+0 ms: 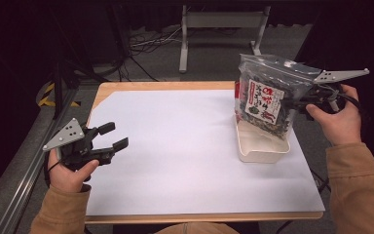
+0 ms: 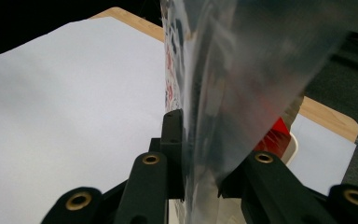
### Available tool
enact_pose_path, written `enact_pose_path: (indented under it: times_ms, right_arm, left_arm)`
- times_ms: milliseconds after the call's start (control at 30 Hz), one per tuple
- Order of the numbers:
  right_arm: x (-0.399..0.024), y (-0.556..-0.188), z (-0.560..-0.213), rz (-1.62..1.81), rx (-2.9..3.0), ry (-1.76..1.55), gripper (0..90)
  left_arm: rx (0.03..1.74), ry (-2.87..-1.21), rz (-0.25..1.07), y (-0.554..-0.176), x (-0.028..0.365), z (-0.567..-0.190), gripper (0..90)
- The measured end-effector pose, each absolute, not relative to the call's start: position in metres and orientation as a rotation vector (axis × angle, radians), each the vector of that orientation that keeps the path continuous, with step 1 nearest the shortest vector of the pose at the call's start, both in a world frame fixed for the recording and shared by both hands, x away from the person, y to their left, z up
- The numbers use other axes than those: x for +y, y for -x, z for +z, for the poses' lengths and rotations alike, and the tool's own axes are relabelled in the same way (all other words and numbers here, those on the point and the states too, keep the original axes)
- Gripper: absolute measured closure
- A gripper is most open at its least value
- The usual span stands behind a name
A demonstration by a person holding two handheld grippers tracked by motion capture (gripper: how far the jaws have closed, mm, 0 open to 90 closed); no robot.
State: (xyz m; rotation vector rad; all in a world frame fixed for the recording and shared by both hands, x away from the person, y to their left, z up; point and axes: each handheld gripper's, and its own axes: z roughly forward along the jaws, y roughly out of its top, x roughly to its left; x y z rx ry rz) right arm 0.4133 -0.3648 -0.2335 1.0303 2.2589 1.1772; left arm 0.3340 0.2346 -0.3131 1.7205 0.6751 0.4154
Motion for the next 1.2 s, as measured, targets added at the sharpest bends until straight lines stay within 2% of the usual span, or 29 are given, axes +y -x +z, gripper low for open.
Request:
enact_pose_path:
  times_ms: [1200]
  right_arm:
    - [-0.372,-0.416,-0.278,1.174,2.292,-1.11,76.0]
  left_arm:
    - [0.694,-1.718,0.422,-0.335,0.235,-0.316,25.3]
